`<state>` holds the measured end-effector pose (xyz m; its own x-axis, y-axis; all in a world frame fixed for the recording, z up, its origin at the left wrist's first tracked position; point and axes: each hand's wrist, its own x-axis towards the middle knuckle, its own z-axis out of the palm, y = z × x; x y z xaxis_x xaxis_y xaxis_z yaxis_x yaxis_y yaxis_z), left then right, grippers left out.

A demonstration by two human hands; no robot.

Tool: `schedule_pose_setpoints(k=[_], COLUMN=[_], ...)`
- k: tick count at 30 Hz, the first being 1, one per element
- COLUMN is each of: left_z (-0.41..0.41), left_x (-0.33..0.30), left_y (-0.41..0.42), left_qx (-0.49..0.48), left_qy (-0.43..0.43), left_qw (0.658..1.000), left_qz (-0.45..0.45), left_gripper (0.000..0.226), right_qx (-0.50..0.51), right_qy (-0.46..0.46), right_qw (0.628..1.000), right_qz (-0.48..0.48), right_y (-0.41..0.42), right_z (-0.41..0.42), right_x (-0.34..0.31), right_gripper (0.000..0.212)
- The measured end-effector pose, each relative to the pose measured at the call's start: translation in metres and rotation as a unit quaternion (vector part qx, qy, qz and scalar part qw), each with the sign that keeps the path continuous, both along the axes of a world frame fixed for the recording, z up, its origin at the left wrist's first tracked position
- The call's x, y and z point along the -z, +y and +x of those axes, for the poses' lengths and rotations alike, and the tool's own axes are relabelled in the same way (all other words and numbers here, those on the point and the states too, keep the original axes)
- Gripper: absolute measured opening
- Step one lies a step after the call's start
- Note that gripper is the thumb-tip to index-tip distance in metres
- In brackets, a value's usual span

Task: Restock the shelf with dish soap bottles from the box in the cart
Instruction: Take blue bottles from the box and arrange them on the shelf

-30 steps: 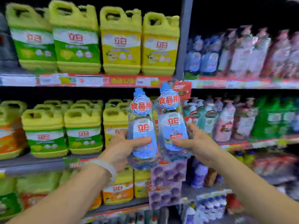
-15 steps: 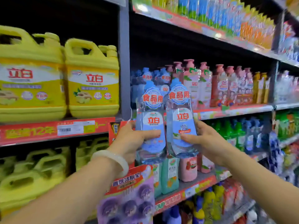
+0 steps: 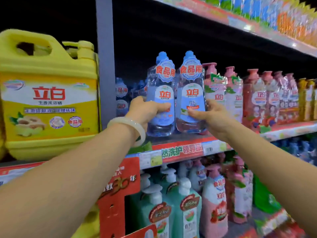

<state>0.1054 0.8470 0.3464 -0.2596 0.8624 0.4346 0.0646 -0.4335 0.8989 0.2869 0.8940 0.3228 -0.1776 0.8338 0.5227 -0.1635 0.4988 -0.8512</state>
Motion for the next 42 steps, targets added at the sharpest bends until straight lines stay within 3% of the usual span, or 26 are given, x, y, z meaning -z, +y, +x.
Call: schedule_pose_setpoints(k=[6, 8, 10, 13, 16, 19, 22, 25, 28, 30, 34, 42], left_z=[0.001, 0.004, 0.007, 0.006, 0.002, 0.000, 0.003, 0.008, 0.009, 0.010, 0.011, 0.022], left_x=[0.010, 0.011, 0.010, 0.012, 0.014, 0.013, 0.014, 0.016, 0.015, 0.015, 0.017, 0.019], left_y=[0.039, 0.045, 0.049, 0.051, 0.049, 0.047, 0.046, 0.046, 0.047, 0.047, 0.048, 0.042], left_qx=[-0.047, -0.062, -0.054, -0.042, -0.132, -0.173, -0.183, -0.193, -0.198, -0.198, -0.199, -0.228], left_qy=[0.001, -0.001, 0.013, 0.075, 0.184, 0.228, 0.219, 0.202, 0.196, 0.190, 0.175, 0.190], left_qw=[0.997, 0.996, 0.996, 0.993, 0.964, 0.945, 0.948, 0.951, 0.951, 0.952, 0.955, 0.946], left_qz=[-0.064, -0.071, -0.069, -0.081, -0.138, -0.156, -0.145, -0.132, -0.137, -0.136, -0.133, -0.133], left_gripper=[0.063, 0.037, 0.019, 0.034, 0.038, 0.023, 0.023, 0.023, 0.023, 0.022, 0.021, 0.033], right_qx=[-0.007, -0.021, -0.013, -0.015, 0.093, 0.172, 0.205, 0.199, 0.200, 0.211, 0.251, 0.239], right_qy=[-0.019, -0.028, -0.095, -0.222, -0.417, -0.549, -0.556, -0.507, -0.464, -0.488, -0.561, -0.548], right_qw=[0.999, 0.999, 0.995, 0.975, 0.901, 0.810, 0.795, 0.829, 0.856, 0.839, 0.769, 0.779], right_qz=[-0.031, -0.039, -0.031, 0.009, 0.076, 0.118, 0.128, 0.125, 0.110, 0.116, 0.176, 0.189], right_y=[0.059, 0.070, 0.077, 0.078, 0.073, 0.062, 0.063, 0.067, 0.065, 0.065, 0.063, 0.067], right_z=[-0.007, -0.006, 0.000, 0.012, 0.014, 0.011, 0.009, 0.008, 0.005, 0.004, 0.000, 0.006], right_x=[0.015, 0.016, 0.012, 0.003, -0.006, -0.017, -0.020, -0.016, -0.012, -0.011, -0.013, -0.012], right_gripper=[0.055, 0.049, 0.037, 0.018, 0.047, 0.050, 0.051, 0.042, 0.063, 0.062, 0.037, 0.052])
